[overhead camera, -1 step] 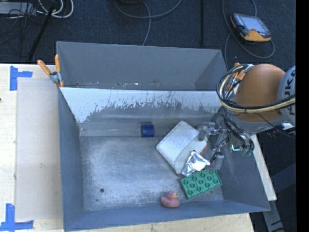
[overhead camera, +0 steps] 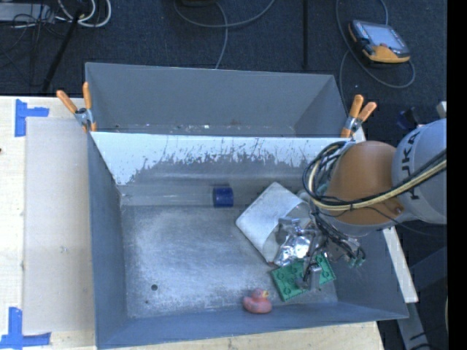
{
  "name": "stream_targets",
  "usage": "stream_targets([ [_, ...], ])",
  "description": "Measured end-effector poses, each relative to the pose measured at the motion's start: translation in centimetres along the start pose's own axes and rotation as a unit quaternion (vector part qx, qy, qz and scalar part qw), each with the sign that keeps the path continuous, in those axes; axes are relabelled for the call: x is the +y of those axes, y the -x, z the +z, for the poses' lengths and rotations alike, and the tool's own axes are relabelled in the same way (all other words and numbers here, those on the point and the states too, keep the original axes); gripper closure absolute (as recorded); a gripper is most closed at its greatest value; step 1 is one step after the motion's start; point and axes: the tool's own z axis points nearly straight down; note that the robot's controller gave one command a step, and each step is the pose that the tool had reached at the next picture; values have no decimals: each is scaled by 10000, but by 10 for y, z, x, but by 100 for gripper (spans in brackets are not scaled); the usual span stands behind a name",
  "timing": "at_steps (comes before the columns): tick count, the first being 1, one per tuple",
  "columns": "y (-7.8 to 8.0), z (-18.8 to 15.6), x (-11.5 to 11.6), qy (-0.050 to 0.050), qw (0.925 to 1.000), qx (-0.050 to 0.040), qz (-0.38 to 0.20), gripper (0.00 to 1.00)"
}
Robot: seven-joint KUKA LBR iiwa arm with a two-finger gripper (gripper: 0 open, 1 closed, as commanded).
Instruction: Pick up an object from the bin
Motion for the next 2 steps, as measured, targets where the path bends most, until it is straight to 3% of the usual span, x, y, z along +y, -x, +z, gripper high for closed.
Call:
stream_targets([
  [1, -21, 4, -12, 7, 9992, -21, 402, 0],
  [2, -22, 3, -11, 10, 9993, 10, 370, 100],
])
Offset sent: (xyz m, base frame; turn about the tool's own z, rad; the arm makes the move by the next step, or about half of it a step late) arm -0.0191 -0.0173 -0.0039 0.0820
